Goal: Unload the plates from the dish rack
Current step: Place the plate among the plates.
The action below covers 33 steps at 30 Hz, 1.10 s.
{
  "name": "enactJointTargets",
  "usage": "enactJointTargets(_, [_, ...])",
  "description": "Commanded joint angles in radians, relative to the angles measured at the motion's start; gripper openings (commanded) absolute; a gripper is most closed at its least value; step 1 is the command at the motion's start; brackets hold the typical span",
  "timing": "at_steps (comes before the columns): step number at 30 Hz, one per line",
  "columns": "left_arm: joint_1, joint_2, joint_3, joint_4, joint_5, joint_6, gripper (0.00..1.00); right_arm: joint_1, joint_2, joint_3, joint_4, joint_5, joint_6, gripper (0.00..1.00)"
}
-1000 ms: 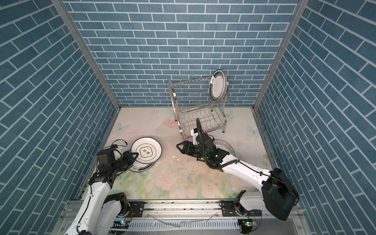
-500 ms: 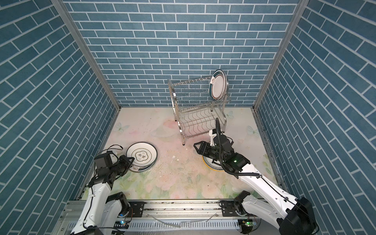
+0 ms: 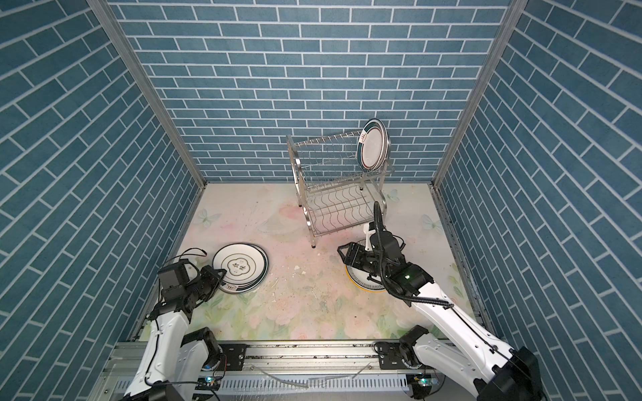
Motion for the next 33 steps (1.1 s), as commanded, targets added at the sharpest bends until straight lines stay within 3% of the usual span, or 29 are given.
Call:
enactJointTargets(1, [0.006,0.016,-0.007,0.018,0.018,0.033,0.04,-0.007,-0.022,-0.023,-0.013,0.011,-0.031,0.67])
enactJointTargets(16, [0.005,0.049,0.002,-0.024,-0.021,0.041,0.66,-0.011,-0.012,-0.044,0.016,-0.005,-0.028,0.66])
enactJointTargets(30, [-0.075,0.113,0.066,-0.154,-0.171,0.08,0.8,-0.022,0.047,0.039,-0.064,0.045,-0.138,0.66])
enactJointTargets(32, [-0.083,0.115,0.071,-0.168,-0.185,0.082,0.99,-0.028,0.06,0.043,-0.062,0.037,-0.15,0.66])
enactJointTargets(33, [-0.086,0.116,0.074,-0.171,-0.189,0.083,0.99,-0.031,0.063,0.046,-0.06,0.033,-0.155,0.66])
